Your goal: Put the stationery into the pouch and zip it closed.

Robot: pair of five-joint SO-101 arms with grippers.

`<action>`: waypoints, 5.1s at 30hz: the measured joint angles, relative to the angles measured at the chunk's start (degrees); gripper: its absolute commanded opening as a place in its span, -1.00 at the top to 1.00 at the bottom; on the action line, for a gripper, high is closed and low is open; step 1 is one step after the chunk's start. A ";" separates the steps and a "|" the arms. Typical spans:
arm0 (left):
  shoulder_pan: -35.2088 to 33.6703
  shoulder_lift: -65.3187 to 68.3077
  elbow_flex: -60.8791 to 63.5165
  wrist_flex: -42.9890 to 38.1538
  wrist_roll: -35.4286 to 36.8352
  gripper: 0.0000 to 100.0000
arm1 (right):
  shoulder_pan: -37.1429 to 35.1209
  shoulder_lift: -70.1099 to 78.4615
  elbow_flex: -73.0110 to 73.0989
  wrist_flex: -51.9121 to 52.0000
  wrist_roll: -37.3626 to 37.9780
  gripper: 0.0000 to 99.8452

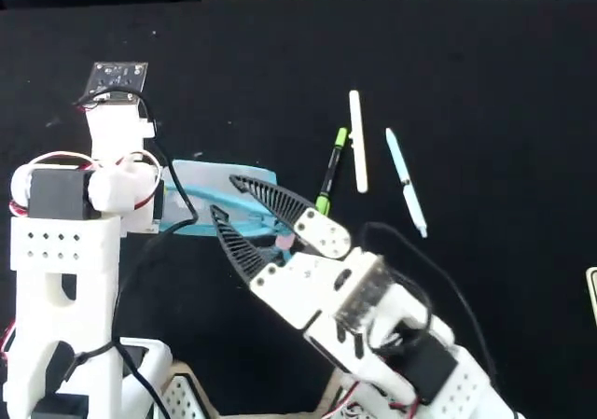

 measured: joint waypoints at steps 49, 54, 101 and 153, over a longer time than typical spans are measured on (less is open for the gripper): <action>0.00 0.00 0.09 0.00 0.00 0.94 | 49.14 87.91 -50.73 37.10 0.18 0.72; 0.00 0.00 0.09 0.00 0.00 0.94 | 51.08 100.48 -63.56 40.44 2.29 0.72; 0.00 0.00 0.09 0.00 0.00 0.94 | 56.00 161.32 -148.84 72.18 9.23 0.98; 0.00 0.00 0.18 -0.62 0.00 0.94 | 79.65 99.25 -39.74 35.87 49.58 0.76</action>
